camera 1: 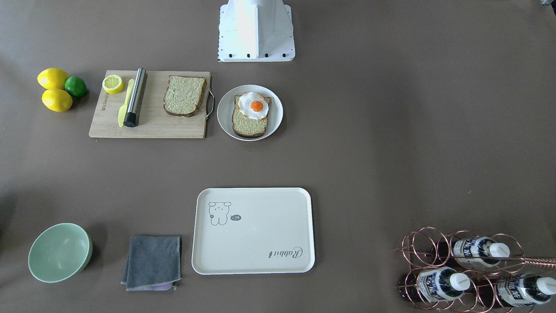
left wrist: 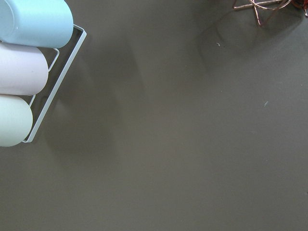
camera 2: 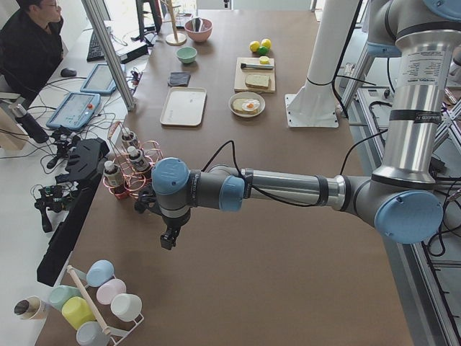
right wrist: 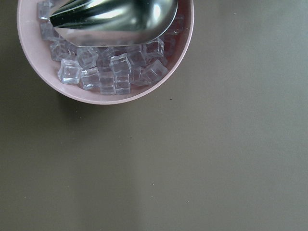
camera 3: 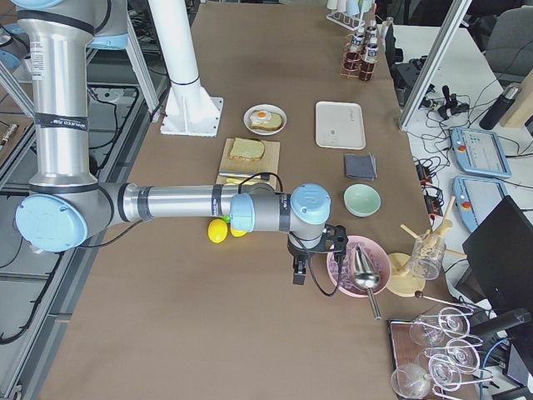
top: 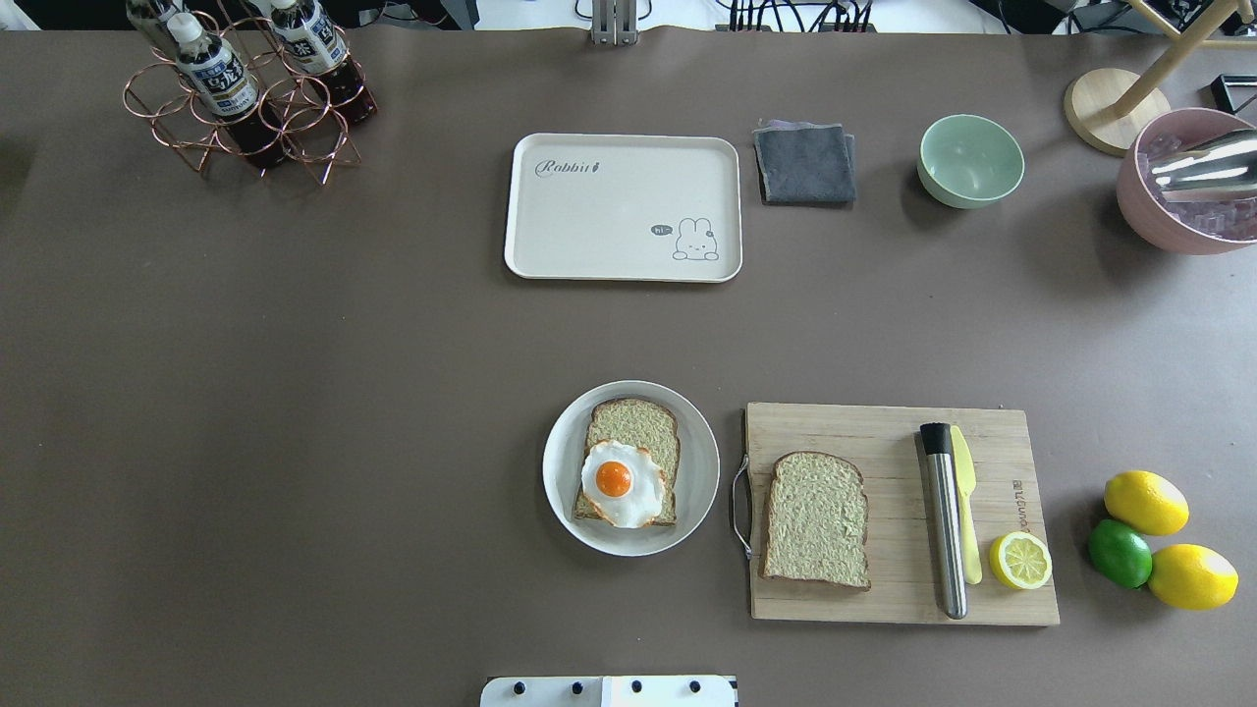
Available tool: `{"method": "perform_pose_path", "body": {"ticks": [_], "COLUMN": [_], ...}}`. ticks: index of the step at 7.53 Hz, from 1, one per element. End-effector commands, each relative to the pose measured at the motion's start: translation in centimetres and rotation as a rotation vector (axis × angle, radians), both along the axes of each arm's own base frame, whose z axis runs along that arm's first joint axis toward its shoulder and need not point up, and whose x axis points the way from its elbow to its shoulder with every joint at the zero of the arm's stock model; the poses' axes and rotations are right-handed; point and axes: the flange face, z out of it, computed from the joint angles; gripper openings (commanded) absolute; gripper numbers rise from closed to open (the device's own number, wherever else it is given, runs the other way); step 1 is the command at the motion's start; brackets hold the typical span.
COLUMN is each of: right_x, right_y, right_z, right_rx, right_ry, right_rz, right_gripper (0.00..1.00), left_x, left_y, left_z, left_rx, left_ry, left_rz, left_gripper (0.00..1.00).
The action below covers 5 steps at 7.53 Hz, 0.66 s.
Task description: Make sandwich and place on tray
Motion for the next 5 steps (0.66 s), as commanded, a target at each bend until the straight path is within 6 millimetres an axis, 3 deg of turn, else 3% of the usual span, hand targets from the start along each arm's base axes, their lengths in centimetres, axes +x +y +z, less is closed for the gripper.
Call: {"method": "perform_pose_path", "body": {"ticks": [1,5], "right_x": [0.00,-0.07], "right_y": [0.02,-0.13], "right_z": [0.19,0.04], "right_rx": [-0.006,-0.004], "right_ry": [0.000,0.000], "right_rz": [0.001,0.001], "right_gripper": [1.00,1.00], "left_x": [-0.02,-0.06], "left_y": [-0.14,-0.40], "left_z": [-0.14,-0.15], "left_rx": [0.003,0.003], "left_ry": [-0.002,-0.005], "left_rz": [0.000,-0.001], "left_gripper": [0.98,0.98]}}
